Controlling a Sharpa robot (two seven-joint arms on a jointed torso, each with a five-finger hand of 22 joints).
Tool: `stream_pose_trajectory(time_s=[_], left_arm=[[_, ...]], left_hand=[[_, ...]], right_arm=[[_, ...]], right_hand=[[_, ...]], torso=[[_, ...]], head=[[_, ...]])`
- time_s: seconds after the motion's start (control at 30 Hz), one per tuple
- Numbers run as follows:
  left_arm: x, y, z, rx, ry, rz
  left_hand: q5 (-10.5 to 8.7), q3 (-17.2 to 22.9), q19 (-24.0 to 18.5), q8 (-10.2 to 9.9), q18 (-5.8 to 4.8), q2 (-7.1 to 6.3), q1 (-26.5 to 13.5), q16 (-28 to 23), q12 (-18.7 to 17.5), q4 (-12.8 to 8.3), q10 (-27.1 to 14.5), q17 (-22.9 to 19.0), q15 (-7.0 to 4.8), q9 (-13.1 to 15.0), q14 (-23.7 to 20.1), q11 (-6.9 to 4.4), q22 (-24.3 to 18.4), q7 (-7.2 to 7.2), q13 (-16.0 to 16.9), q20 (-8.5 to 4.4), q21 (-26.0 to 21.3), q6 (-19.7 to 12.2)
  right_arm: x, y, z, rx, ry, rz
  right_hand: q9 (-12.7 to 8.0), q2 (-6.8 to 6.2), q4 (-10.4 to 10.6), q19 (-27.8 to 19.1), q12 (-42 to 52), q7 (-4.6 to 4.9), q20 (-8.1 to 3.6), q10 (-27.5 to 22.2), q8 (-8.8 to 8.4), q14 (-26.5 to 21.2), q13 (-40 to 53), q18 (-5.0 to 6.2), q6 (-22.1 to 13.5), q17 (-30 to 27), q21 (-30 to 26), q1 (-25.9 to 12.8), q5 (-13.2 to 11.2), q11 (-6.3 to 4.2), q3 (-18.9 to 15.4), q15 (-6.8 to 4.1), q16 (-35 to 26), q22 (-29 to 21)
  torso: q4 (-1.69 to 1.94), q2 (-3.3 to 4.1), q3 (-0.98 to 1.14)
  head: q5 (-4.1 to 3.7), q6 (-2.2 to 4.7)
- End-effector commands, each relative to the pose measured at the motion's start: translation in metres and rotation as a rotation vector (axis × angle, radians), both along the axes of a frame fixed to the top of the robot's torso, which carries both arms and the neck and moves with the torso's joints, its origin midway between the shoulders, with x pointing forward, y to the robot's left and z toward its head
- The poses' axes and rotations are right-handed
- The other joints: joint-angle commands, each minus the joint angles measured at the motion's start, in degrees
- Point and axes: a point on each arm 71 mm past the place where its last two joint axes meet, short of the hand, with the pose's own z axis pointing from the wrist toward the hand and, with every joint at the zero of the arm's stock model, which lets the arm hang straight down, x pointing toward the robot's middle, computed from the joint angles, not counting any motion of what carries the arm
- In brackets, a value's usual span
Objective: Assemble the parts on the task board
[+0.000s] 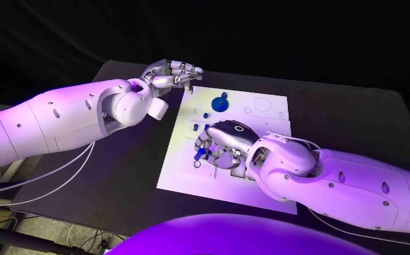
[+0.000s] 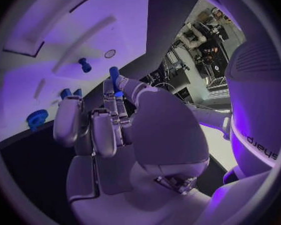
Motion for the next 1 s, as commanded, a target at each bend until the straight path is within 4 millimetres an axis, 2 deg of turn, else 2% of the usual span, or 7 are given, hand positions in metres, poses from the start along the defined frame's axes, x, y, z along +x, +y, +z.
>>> stream_pose_trajectory(time_s=[0.03, 1.0], left_arm=[[-0.001, -0.003, 0.001, -0.016, 0.000, -0.017], [-0.001, -0.001, 0.001, -0.015, 0.004, -0.018]], left_hand=[[0.17, 0.3, 0.2, 0.2, 0.36, -0.04, -0.5, -0.2, 0.3, -0.1, -0.5, -0.1, -0.04, 0.1, -0.2, 0.10, -0.1, 0.18, 0.1, 0.08, -0.2, -0.4], [0.16, 0.4, 0.3, 0.3, 0.36, 0.00, -0.6, -0.2, 0.4, -0.2, -0.5, -0.1, -0.04, 0.1, -0.2, 0.10, -0.1, 0.18, 0.1, 0.08, -0.3, -0.4]], right_arm=[[-0.001, 0.003, -0.006, -0.038, 0.008, 0.032], [-0.003, 0.010, -0.020, -0.137, -0.017, 0.023]], right_hand=[[1.2, -0.25, -0.1, 0.1, -0.4, 0.20, 0.15, 0.4, 0.79, 2.3, 0.0, -0.56, 0.2, 0.0, -0.2, -0.2, 0.3, 0.00, 0.3, -0.33, 0.2, 0.0], [1.3, -0.30, -0.1, 0.0, -0.5, 0.23, 0.17, 0.5, 0.81, 2.2, 0.0, -0.54, 0.2, -0.2, -0.3, -0.4, 0.5, 0.03, 0.4, -0.29, 0.1, -0.1]], torso=[[0.02, 0.00, 0.07], [0.04, 0.01, 0.02]], head=[[0.06, -0.11], [0.14, -0.11]])
